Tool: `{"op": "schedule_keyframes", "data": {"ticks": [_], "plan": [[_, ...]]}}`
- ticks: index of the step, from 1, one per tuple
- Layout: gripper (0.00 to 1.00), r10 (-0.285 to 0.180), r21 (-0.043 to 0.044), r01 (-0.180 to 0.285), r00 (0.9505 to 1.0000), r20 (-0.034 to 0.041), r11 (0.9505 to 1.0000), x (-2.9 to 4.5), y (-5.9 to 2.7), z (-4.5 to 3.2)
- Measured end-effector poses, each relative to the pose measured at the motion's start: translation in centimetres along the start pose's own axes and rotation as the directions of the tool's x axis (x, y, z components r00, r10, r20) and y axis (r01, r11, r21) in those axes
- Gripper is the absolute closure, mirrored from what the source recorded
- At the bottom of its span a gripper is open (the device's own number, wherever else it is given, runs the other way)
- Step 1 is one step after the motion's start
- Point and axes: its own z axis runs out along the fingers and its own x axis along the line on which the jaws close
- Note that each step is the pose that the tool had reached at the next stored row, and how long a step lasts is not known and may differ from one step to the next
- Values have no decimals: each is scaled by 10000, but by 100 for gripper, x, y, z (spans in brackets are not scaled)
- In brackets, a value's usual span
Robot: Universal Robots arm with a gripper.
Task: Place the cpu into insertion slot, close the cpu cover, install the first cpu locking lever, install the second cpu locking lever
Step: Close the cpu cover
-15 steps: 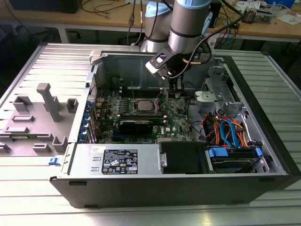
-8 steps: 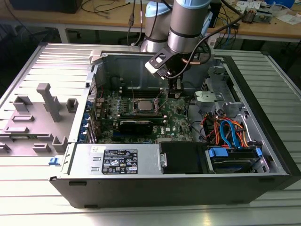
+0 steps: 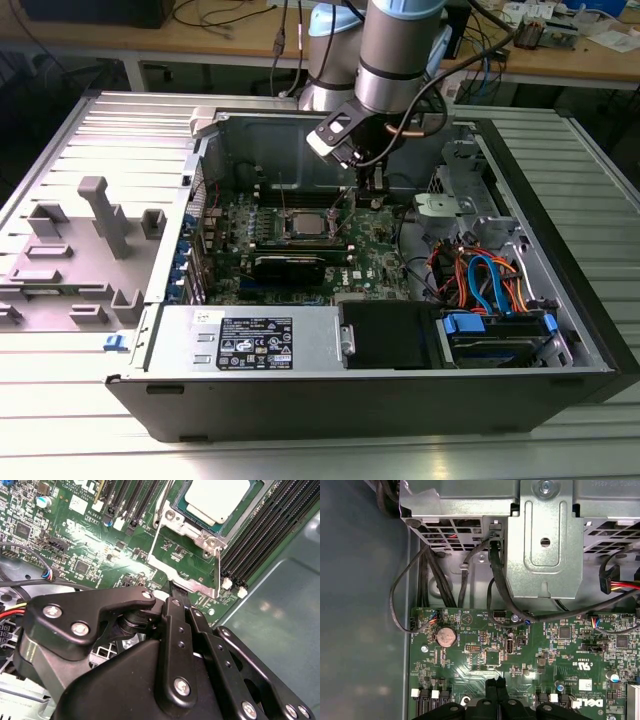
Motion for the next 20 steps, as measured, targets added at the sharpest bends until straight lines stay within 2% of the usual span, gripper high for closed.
{"op": "schedule_keyframes", "data": {"ticks": [2, 20], "plan": [[89, -1, 1, 1, 10000, 0, 10000, 2, -77, 0], [89, 0, 0, 0, 10000, 0, 10000, 3, -121, 1]]}}
